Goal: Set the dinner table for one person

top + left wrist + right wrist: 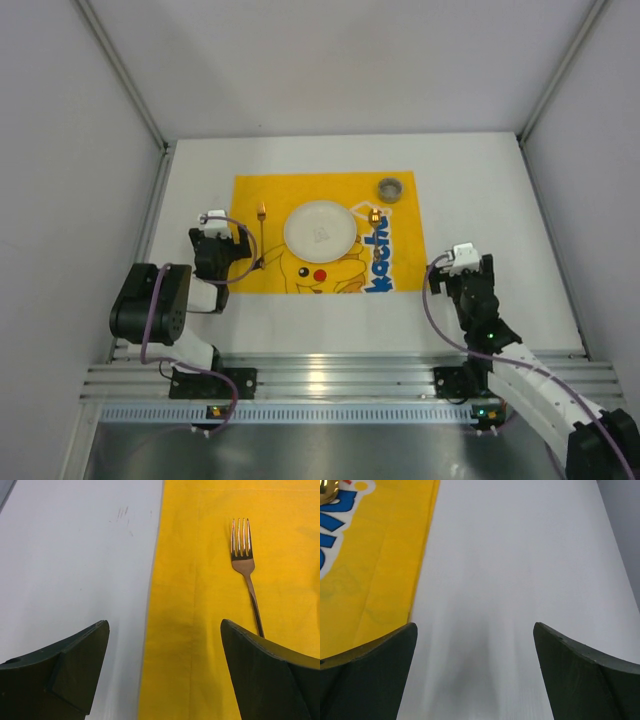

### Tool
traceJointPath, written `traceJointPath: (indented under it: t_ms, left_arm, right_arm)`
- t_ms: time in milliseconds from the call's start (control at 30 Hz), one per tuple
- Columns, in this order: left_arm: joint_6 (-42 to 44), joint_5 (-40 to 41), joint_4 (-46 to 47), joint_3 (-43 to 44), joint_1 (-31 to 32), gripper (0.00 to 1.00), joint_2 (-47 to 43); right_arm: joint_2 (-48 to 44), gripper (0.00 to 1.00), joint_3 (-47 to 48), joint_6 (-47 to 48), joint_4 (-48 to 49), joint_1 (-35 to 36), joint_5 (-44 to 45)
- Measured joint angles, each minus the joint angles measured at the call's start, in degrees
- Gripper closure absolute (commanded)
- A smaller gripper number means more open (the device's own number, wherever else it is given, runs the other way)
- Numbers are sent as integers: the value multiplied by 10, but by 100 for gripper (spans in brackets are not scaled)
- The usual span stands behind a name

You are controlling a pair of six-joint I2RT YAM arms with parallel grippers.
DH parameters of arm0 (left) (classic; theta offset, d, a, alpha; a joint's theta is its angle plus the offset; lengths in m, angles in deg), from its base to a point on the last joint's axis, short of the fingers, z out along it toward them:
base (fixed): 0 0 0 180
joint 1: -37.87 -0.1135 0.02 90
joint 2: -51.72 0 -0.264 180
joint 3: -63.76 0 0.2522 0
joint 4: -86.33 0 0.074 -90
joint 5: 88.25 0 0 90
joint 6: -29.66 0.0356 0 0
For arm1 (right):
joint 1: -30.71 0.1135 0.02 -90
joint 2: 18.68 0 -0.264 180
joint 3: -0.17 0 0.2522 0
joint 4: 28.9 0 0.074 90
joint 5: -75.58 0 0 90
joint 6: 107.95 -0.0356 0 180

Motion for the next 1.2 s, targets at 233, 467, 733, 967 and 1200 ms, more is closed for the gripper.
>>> traceJointPath:
  t_ms: [233, 467, 733, 967, 1200]
  left_arm:
    - [0, 0, 0, 0, 0, 2, 0]
    - [0, 0, 0, 1, 0, 2, 0]
    - [0, 0, 0, 1, -2, 2, 0]
    - [0, 0, 0, 1, -2, 2, 0]
    - [0, 0, 0, 1, -3, 2, 0]
  right_arm:
    - [219, 0, 4, -30, 261, -198, -145]
    - [501, 0, 85, -61, 452, -260, -271]
    - [523, 0, 112, -81, 476, -261, -264]
    - [523, 0, 114, -86, 478, -261, -256]
    - [523, 0, 114, -87, 478, -261, -255]
